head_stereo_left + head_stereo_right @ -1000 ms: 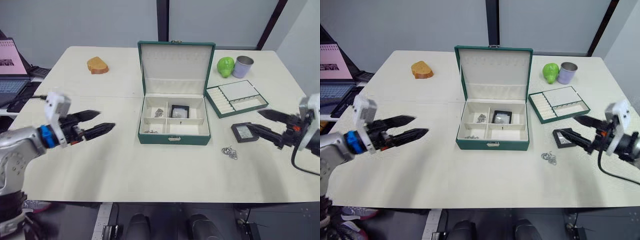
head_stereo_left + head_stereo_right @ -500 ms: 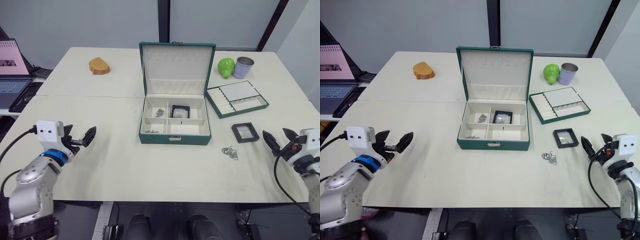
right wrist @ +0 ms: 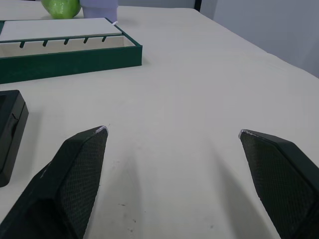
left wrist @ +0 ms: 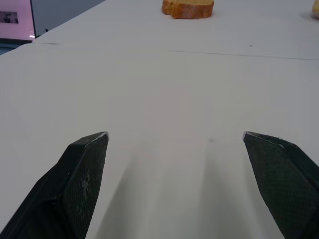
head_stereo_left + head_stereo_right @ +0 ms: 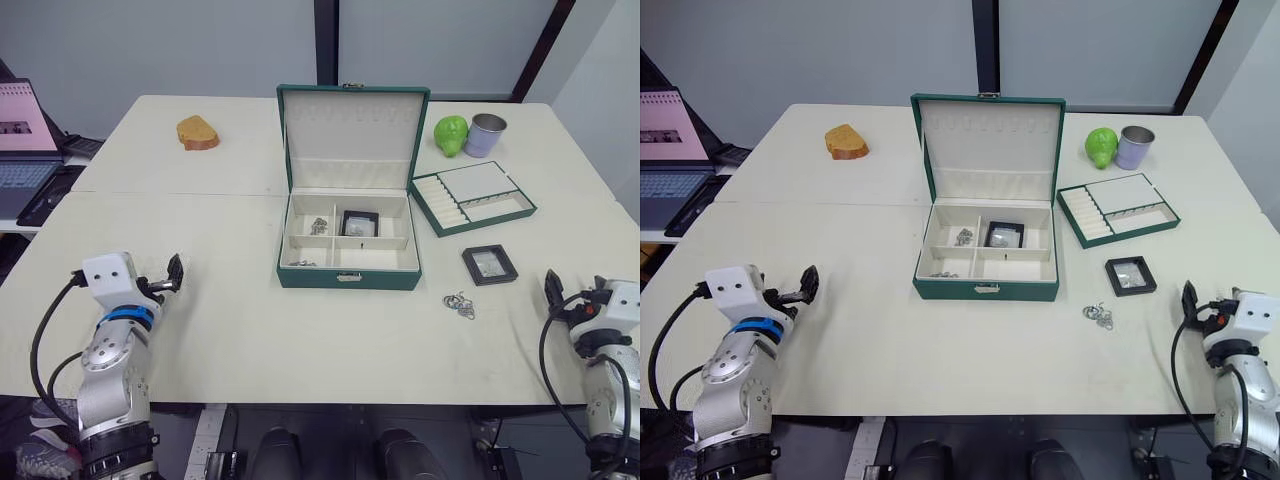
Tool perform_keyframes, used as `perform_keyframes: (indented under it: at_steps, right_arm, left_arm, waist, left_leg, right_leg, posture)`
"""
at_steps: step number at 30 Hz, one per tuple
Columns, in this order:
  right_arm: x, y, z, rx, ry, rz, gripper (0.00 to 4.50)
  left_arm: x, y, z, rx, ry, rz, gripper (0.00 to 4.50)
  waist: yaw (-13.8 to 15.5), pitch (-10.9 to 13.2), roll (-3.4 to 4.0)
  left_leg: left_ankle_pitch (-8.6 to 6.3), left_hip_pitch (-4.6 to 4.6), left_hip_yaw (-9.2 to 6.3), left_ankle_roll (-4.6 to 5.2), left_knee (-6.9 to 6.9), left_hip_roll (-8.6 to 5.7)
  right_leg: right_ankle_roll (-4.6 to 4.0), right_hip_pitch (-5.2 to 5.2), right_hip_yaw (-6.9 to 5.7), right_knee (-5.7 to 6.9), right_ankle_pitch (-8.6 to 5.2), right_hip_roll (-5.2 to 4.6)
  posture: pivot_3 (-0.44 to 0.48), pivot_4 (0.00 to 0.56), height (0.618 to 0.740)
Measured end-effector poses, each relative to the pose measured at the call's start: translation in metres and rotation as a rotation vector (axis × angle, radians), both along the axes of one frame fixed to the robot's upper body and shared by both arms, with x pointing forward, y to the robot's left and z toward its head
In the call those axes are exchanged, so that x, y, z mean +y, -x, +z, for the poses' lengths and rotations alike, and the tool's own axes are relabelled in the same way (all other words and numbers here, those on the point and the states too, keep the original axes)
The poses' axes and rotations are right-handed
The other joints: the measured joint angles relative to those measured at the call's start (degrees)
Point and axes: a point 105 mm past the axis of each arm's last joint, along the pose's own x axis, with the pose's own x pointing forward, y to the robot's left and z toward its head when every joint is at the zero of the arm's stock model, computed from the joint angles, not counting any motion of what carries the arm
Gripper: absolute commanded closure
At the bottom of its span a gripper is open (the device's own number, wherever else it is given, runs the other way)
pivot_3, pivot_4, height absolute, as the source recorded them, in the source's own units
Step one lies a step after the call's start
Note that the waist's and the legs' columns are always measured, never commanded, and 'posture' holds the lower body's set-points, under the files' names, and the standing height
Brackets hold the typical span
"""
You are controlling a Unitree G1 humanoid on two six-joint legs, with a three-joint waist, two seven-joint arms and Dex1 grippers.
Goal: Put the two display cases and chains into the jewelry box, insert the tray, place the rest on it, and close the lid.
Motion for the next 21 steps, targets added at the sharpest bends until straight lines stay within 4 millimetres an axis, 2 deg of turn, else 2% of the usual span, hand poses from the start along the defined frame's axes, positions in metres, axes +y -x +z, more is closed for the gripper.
perform_keyframes:
  at_steps: [21]
  right_arm:
    - [0.0005, -0.0034, -0.0027, 0.002, -0.006, 0.004, 0.00]
  left_arm:
    - [-0.0038, -0.0012, -0.0093, -0.005, -0.003, 0.004, 0.02]
  waist:
    - [0.0, 0.0, 0.05]
  left_leg:
    - [0.00, 0.03, -0.01, -0.01, 0.00, 0.00]
  right_leg:
    - [0.00, 0.05, -0.01, 0.00, 0.00, 0.00]
  posture:
    - [0.000, 0.150, 0.740]
